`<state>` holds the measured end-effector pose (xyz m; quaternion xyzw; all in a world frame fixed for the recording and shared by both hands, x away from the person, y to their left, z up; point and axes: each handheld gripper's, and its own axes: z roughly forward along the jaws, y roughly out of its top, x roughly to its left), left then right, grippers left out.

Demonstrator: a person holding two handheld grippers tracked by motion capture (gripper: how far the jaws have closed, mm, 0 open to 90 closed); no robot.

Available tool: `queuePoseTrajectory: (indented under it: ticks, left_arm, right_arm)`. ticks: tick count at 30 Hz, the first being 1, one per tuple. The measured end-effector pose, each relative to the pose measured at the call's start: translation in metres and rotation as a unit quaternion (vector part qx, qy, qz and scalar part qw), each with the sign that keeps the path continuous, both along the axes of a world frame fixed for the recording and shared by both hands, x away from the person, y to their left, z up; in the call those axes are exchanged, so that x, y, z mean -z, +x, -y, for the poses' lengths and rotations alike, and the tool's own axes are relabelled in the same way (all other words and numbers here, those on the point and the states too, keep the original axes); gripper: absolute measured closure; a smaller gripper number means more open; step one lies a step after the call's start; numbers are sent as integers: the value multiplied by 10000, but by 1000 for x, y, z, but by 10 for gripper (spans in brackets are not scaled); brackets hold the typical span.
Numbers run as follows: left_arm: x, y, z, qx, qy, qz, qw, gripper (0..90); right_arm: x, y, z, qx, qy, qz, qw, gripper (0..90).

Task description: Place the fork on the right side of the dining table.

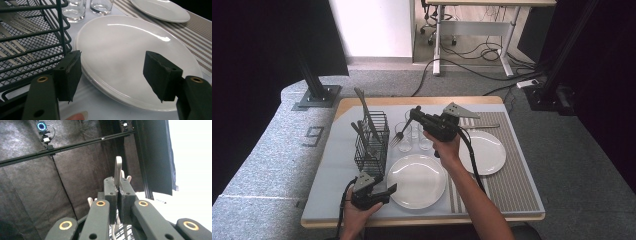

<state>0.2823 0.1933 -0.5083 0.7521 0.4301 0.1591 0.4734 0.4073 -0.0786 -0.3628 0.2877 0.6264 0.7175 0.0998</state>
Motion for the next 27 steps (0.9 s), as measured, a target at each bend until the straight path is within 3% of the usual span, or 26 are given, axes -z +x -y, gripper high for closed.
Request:
queuePoseTrajectory:
  ticks: [27]
  left_arm:
    - [0, 0, -1, -23, 6, -6, 10000, 313]
  right_arm:
    - [21, -4, 32, 240, 101, -149, 9996, 868]
